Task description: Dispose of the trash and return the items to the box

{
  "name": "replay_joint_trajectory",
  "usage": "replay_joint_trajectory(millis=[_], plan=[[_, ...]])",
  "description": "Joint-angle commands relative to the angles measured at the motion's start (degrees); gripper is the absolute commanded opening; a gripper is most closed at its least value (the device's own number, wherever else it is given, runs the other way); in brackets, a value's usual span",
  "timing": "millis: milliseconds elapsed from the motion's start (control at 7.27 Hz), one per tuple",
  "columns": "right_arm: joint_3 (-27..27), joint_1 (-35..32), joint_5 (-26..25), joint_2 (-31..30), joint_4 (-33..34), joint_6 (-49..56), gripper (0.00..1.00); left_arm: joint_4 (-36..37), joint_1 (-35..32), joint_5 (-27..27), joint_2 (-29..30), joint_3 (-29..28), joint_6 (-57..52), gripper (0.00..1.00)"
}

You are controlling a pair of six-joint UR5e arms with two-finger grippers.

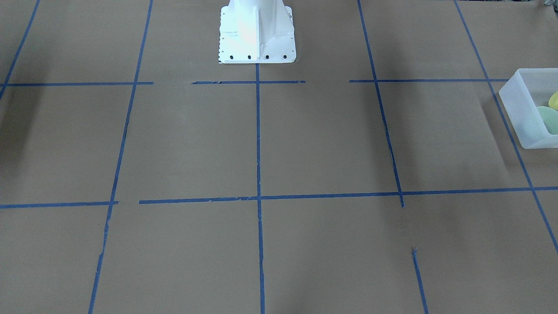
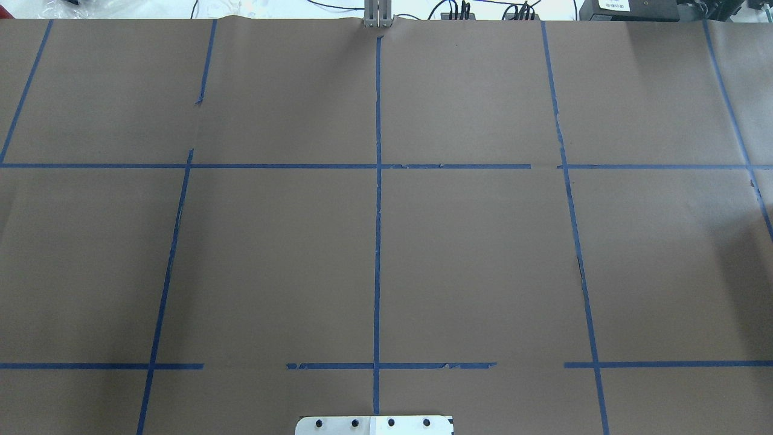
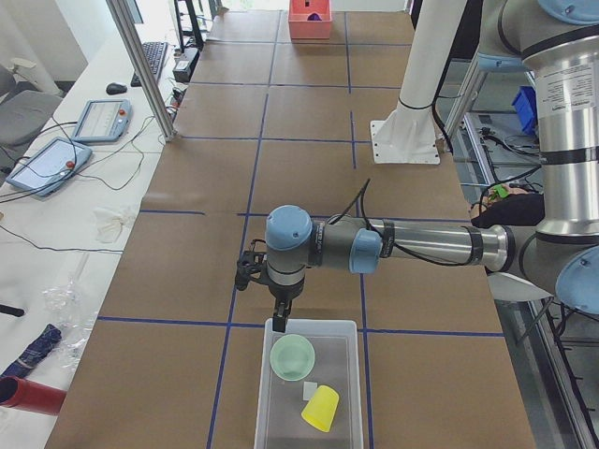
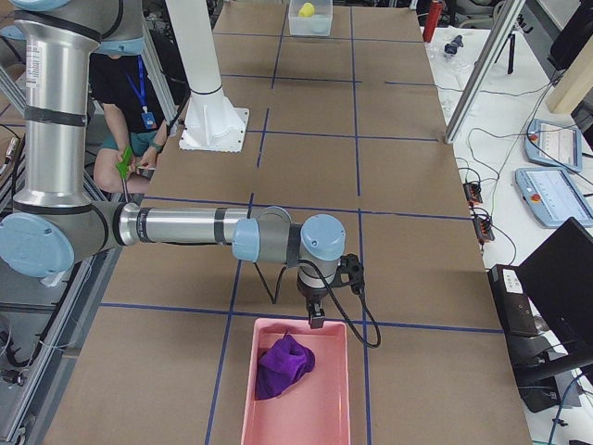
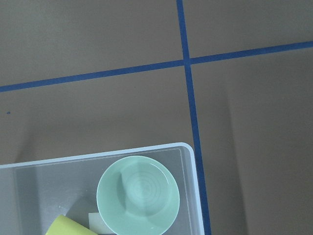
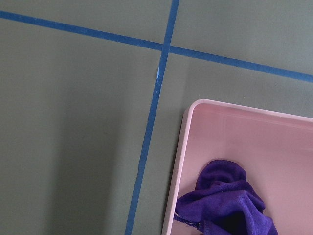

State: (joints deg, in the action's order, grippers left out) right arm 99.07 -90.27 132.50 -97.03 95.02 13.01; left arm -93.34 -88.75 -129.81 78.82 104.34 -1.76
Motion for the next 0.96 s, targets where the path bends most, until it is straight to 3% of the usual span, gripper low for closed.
replay_joint_trajectory(millis=[0, 825], plan=[[0.07, 0.01, 0.04, 0.0, -0.01, 0.0, 1.0, 0.0, -0.46, 0.0, -0.07, 0.16, 0.0, 1.0], [-0.01, 0.09, 0.13, 0.0, -0.1, -0.09, 1.0, 0.0, -0.9, -2.46, 0.02, 0.16, 0.0, 1.0]])
